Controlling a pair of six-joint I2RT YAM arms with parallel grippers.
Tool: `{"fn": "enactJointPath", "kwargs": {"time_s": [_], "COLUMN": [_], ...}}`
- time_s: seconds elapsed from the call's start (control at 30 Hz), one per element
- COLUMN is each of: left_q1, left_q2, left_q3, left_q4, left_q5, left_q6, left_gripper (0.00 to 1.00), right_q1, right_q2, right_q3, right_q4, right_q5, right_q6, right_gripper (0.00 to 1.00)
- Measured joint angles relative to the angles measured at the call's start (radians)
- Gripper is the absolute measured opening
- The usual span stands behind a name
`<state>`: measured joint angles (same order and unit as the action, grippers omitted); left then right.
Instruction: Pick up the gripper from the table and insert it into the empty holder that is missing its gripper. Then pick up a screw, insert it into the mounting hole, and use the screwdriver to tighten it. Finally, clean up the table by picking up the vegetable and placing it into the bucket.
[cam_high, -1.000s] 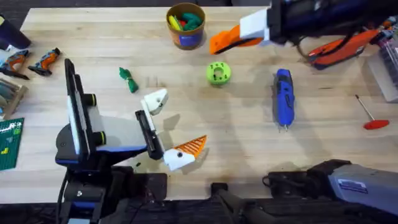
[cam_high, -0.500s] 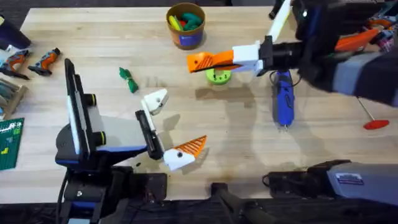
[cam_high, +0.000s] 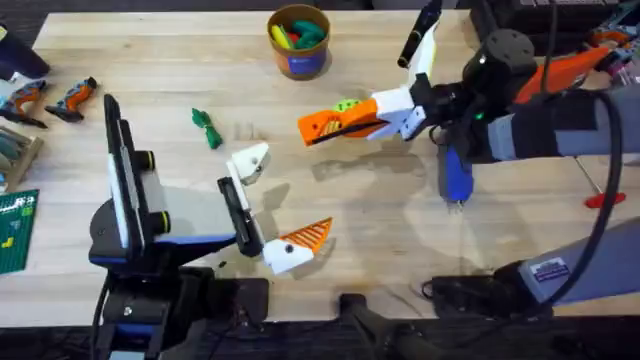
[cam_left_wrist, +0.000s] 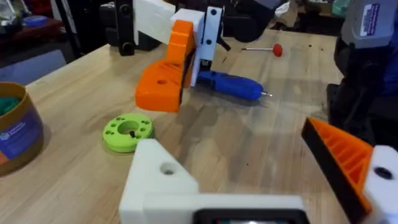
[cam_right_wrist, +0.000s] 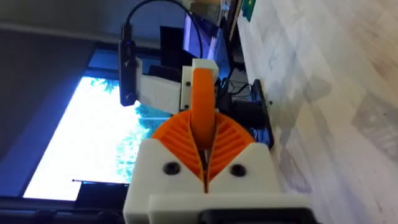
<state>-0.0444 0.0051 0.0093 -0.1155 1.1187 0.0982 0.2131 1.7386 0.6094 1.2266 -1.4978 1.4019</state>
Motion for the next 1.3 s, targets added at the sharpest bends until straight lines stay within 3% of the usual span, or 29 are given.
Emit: {"fn": "enactJointPath", "kwargs": {"time_s": [1.07,1.3], "left_q1": [0.000,0.000], "left_q2": [0.000,0.000], "left_q3": [0.000,0.000], "left_q4": [0.000,0.000], "left_q5": [0.000,0.000], "left_q6": [0.000,0.000], "left_gripper": [0.985,0.985], "right_q1": [0.208,0.211], "right_q2": [0.041,0.041], "right_q3": [-0.003,-0.092], "right_q4": [0.044,0.101], "right_q5": [0.027,0.101], "right_q6": [0.032,0.034], "right_gripper": [0.015,0.015]}}
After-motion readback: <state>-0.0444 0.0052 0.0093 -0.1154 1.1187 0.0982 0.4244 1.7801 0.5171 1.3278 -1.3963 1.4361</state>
